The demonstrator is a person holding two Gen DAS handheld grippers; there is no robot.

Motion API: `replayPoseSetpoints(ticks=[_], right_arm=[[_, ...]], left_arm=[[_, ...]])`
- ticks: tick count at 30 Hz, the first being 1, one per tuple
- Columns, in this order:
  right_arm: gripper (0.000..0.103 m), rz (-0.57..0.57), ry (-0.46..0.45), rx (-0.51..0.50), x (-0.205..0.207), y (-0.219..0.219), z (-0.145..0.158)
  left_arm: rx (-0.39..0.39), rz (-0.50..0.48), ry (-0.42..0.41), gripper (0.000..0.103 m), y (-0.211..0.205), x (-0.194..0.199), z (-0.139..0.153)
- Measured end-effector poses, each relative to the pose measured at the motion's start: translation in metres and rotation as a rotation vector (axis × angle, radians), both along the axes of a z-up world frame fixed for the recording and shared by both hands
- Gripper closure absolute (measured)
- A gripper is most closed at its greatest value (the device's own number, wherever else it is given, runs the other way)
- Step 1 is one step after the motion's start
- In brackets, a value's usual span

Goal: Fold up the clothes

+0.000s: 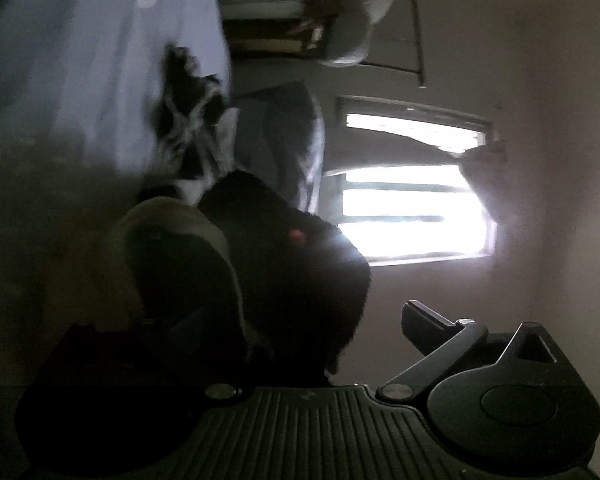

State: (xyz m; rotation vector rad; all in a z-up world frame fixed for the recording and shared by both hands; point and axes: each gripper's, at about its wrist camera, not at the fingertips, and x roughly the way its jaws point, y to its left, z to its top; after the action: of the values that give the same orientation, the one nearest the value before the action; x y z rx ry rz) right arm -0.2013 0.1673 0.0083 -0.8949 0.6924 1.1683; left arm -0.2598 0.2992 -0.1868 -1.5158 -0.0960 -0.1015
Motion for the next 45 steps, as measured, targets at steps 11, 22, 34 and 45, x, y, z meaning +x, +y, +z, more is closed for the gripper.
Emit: replayPoseSetpoints(ticks=[11, 22, 34, 45], right_arm=[[0.057, 0.127, -0.098, -0.055, -0.027, 0.001, -0.043], [0.057, 0.327, -0.246, -0.032, -0.072, -0.012, -0.067], [0.032, -0.163, 0.163, 0.341, 0.003, -0.116, 0.035], [0.04, -0.68, -0.384, 0.432, 0.036, -0.304, 0.031]], left_arm=[[0.336, -0.04, 0.218, 0.0, -0.016, 0.009, 0.036], [0.125, -0.051, 0.356, 0.031, 0.008, 0.02, 0.005], [0.329, -0.071, 0.318, 0.071, -0.026, 0.026, 0.071], [0.423, -0.18, 0.25, 0.074, -0.053, 0.033, 0.167]])
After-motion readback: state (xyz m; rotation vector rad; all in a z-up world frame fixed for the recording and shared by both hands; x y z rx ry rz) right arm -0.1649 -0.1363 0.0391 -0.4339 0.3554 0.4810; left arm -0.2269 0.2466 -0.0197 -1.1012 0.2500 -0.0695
